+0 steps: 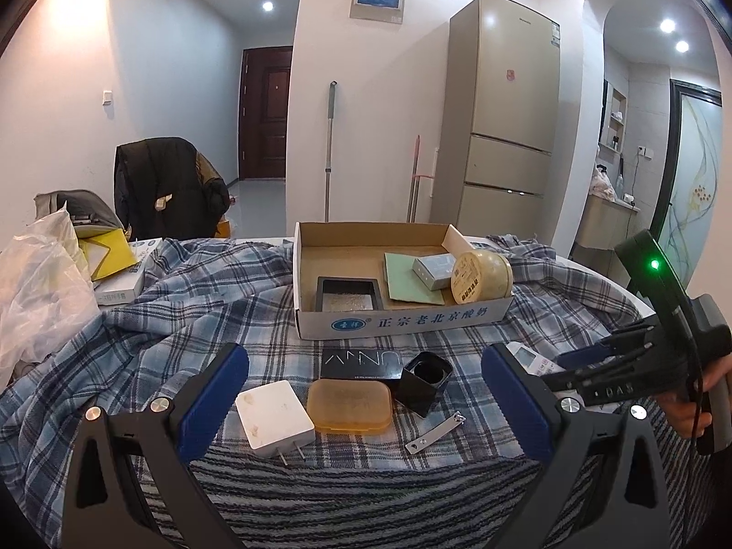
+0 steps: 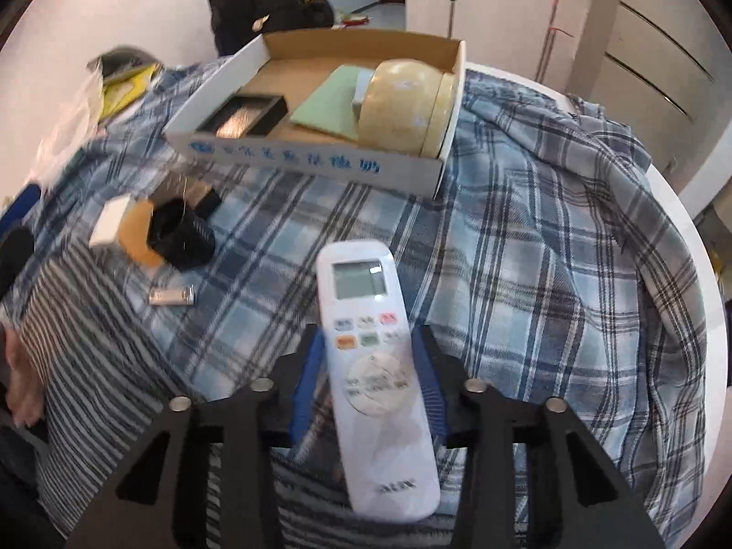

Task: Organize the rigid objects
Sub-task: 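Lift the white remote with the right gripper and hold it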

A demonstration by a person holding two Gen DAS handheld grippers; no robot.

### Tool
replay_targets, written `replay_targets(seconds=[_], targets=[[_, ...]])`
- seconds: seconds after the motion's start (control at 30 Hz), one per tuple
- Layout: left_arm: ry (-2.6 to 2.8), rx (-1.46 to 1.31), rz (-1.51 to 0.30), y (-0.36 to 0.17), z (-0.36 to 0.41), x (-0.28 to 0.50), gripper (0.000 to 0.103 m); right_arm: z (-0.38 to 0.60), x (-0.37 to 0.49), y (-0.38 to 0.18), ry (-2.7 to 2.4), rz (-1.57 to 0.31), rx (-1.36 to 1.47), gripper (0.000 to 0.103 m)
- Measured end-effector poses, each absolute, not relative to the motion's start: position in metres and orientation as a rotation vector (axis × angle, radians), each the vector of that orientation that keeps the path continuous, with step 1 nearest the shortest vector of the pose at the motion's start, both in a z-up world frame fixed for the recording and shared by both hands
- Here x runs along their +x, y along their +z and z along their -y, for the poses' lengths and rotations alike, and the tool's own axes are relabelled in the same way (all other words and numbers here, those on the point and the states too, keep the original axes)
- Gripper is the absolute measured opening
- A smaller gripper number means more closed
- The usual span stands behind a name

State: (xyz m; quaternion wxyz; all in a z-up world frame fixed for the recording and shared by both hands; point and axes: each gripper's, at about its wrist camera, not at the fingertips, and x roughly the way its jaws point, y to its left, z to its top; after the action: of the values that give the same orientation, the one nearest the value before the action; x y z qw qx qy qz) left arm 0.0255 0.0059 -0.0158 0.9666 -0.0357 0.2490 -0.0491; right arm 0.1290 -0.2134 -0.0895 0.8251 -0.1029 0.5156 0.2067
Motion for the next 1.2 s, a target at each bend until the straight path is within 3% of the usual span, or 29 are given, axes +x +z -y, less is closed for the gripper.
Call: replay_targets(seconds=[0.2,0.23,0.43,0.67,1.0,1.07,1.13,1.2], targets=[[-0.1,-0.077,-0.509,-0.017,-0.007,0.027,0.103,0.214,0.126,-0.098,0.427,-1.085,-0.272,0.047],[-0.1,-0.076,-0.51,-0.017,-0.007,0.027,0.103,0.212,0.126,-0.098,0.426,-1.073,-0.269,0.042],[-0.098,-0.078,-0.506,-0.018,-0.009,0.027,0.103,0.201,0.119,-0.093,0.334,-1.004,-0.329,0.039],[-0.091,-0.071,-0.498,-0.016,-0.008,0.024,0.103,0.217,0.108,-0.054,0.303,-0.931,-0.12,0.038],[-0.085,-0.077,-0.5,-0.016,-0.009,0.023,0.103,0.207,0.066,-0.075,0.375,-1.05,-0.124,0.038],[-0.087,-0.077,-0.503,-0.016,-0.009,0.024,0.103,0.201,0.064,-0.081,0.393,-1.052,-0.147,0.041],[-0.085,-0.076,-0.501,-0.016,-0.008,0.023,0.103,0.197,0.069,-0.085,0.386,-1.051,-0.146,0.052],[-0.083,-0.073,-0.495,-0.015,-0.008,0.022,0.103,0.194,0.071,-0.086,0.405,-1.047,-0.149,0.054]])
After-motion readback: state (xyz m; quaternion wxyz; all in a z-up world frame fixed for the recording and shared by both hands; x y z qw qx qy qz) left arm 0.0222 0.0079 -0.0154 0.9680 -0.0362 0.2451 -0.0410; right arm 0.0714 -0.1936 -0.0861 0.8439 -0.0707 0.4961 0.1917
